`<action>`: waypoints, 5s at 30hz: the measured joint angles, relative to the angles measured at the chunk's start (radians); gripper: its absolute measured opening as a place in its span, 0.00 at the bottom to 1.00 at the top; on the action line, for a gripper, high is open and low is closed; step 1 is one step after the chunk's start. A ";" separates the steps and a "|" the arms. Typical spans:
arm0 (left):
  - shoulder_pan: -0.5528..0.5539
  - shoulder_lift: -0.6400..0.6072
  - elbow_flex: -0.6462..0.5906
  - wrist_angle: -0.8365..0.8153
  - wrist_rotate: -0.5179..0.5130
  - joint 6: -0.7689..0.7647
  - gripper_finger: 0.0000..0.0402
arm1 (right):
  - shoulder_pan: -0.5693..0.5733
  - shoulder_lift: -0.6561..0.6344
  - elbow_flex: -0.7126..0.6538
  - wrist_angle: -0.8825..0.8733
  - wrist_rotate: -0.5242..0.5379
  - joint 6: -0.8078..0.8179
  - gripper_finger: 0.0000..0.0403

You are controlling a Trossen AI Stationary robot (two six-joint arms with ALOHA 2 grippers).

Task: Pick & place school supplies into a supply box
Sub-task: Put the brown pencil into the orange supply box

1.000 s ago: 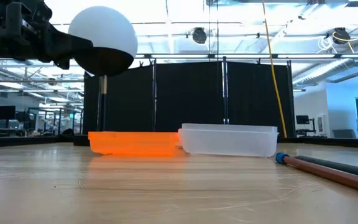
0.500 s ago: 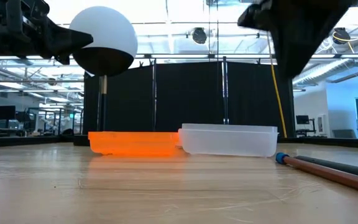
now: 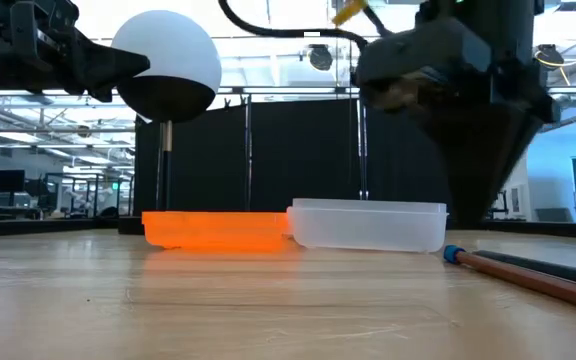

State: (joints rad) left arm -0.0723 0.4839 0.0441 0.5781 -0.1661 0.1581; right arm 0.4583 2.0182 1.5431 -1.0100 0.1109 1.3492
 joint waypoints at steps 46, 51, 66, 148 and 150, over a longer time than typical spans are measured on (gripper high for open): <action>0.000 0.000 0.000 -0.013 0.005 -0.014 0.12 | -0.104 -0.008 -0.180 0.221 -0.220 0.194 0.33; 0.000 0.000 0.000 -0.013 0.004 -0.014 0.12 | -0.111 -0.008 -0.210 0.274 -0.226 0.176 0.33; 0.000 0.000 0.000 -0.013 0.009 -0.034 0.12 | -0.118 -0.004 -0.212 0.257 -0.217 0.084 0.04; -0.001 0.000 0.000 -0.008 0.034 -0.084 0.12 | -0.582 -0.491 -0.676 0.914 0.099 -0.028 0.05; -0.001 0.000 0.000 -0.007 0.034 -0.084 0.12 | -0.597 -0.491 -0.676 0.907 0.099 -0.034 0.05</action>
State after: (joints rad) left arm -0.0734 0.4839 0.0441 0.5709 -0.1318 0.0742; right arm -0.1383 1.5276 0.8669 -0.1031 0.2100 1.3151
